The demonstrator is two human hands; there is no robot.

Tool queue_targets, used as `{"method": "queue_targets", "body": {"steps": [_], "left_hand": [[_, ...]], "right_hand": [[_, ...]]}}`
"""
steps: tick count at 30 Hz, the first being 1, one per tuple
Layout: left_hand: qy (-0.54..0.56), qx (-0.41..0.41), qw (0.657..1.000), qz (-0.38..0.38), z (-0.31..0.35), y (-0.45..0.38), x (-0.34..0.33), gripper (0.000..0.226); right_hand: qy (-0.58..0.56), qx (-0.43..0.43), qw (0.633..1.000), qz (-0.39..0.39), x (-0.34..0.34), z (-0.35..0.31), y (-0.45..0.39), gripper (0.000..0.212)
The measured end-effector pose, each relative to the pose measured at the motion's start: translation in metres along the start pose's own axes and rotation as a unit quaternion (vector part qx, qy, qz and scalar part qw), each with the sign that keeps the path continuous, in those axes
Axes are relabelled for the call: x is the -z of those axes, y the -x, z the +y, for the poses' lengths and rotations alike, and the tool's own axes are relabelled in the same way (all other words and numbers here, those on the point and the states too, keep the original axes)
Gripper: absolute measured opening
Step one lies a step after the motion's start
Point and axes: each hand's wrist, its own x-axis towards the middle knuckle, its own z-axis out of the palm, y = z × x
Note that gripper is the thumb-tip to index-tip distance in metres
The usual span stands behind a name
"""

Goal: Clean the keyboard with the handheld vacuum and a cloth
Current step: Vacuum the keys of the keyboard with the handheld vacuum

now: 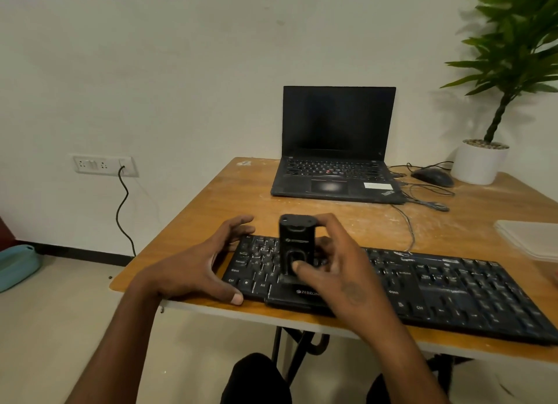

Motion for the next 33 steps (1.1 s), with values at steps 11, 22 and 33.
{"method": "queue_targets", "body": {"steps": [11, 22, 33], "left_hand": [[-0.014, 0.001, 1.0, 0.002, 0.001, -0.002, 0.001, 0.127], [-0.014, 0.01, 1.0, 0.003, -0.003, -0.001, 0.001, 0.124], [-0.008, 0.001, 1.0, 0.0, 0.002, -0.003, 0.002, 0.127]], "right_hand": [[0.047, 0.028, 0.998, -0.013, -0.032, -0.003, -0.012, 0.048], [0.025, 0.026, 0.999, -0.032, -0.035, -0.003, -0.018, 0.049], [0.073, 0.027, 0.997, -0.011, -0.01, -0.003, -0.007, 0.047]]}}
